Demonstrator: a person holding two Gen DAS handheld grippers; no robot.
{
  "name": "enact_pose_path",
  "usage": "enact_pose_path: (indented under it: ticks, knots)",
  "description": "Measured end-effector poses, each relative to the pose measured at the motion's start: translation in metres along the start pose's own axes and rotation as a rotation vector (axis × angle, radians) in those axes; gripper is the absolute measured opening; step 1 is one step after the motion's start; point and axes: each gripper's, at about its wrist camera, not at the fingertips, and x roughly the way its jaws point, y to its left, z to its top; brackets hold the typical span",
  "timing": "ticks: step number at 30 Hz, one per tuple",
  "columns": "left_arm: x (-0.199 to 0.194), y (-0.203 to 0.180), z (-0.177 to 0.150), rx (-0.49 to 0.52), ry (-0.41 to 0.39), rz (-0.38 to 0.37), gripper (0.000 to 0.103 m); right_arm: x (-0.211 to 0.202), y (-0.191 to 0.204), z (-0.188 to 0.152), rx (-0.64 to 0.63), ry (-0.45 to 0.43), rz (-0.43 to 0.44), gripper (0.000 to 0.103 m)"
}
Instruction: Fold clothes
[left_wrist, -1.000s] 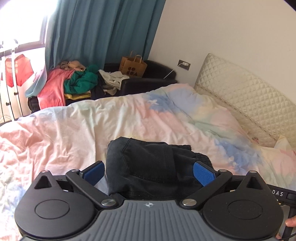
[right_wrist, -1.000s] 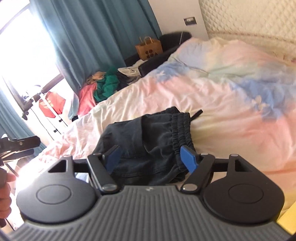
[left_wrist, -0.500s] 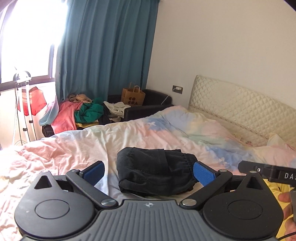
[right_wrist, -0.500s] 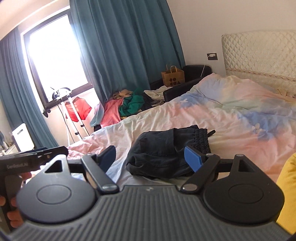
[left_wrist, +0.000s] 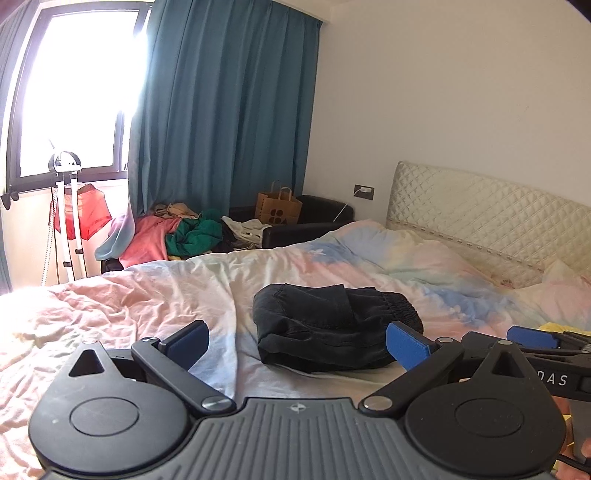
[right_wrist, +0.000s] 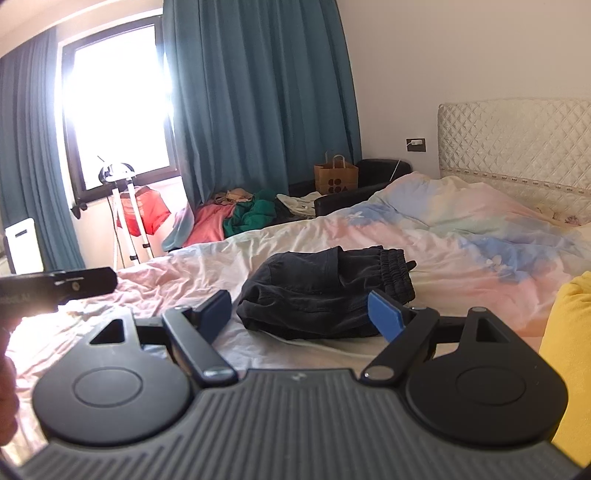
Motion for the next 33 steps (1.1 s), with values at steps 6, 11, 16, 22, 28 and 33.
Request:
enact_pose_path:
  ticks: [6,11,16,22,28,33]
  knots:
    - [0.008,0.007,-0.018,-0.001,0.017,0.011,0.103,0.017,0.004,-0.023,-0.028,0.017,-0.02,0.083]
    - [0.017,0.014,-0.026,0.001,0.024,0.035,0.103,0.02,0.009,-0.031,-0.055,0.015,-0.037,0.083]
    - [0.024,0.019,-0.031,-0.009,0.038,0.028,0.103,0.022,0.011,-0.034,-0.063,0.027,-0.063,0.083]
    - [0.028,0.019,-0.038,0.009,0.049,0.038,0.103,0.021,0.014,-0.035,-0.069,0.032,-0.1,0.083]
    - [0.029,0.017,-0.041,0.014,0.056,0.048,0.103,0.02,0.019,-0.035,-0.099,0.033,-0.12,0.083]
    - [0.027,0.019,-0.041,0.01,0.053,0.067,0.103,0.018,0.016,-0.035,-0.092,0.029,-0.123,0.083]
